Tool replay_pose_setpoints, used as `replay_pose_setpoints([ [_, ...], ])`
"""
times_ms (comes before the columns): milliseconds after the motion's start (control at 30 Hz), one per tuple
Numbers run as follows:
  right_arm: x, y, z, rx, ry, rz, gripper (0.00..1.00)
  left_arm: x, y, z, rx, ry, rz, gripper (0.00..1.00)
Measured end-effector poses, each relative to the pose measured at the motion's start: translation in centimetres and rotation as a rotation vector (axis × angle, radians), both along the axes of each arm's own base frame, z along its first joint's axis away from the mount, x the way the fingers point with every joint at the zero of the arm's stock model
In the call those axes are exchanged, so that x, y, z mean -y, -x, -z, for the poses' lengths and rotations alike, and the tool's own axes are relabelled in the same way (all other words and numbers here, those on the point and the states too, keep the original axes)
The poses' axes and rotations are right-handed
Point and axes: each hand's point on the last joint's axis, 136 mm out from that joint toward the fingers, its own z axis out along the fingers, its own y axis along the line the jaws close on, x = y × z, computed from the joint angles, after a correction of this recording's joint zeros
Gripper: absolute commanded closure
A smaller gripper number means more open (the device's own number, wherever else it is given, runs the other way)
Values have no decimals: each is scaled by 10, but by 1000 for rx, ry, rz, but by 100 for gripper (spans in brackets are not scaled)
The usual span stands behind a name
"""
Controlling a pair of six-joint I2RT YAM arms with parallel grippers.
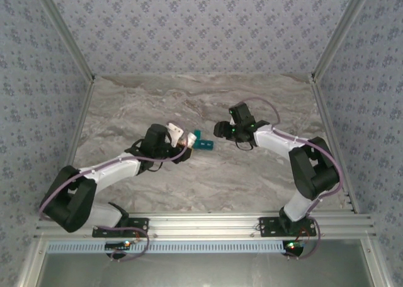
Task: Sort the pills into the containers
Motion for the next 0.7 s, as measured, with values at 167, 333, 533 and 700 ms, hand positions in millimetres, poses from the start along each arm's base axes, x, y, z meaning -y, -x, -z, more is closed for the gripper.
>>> replay_pose_setpoints([
  [167,-9,5,3,11,19,-50,33,0,0,18,-39,-26,0,100],
  [333,-20,11,17,-9,44,-100,33,-1,1,29,-65,-44,1,100],
  [533,-23,14,32,-38,65,-114,33,-1,4,45,-107,-65,7,100],
  [700,-22,15,43,-62,78,-114,33,1,2,50,-124,-74,9,100],
])
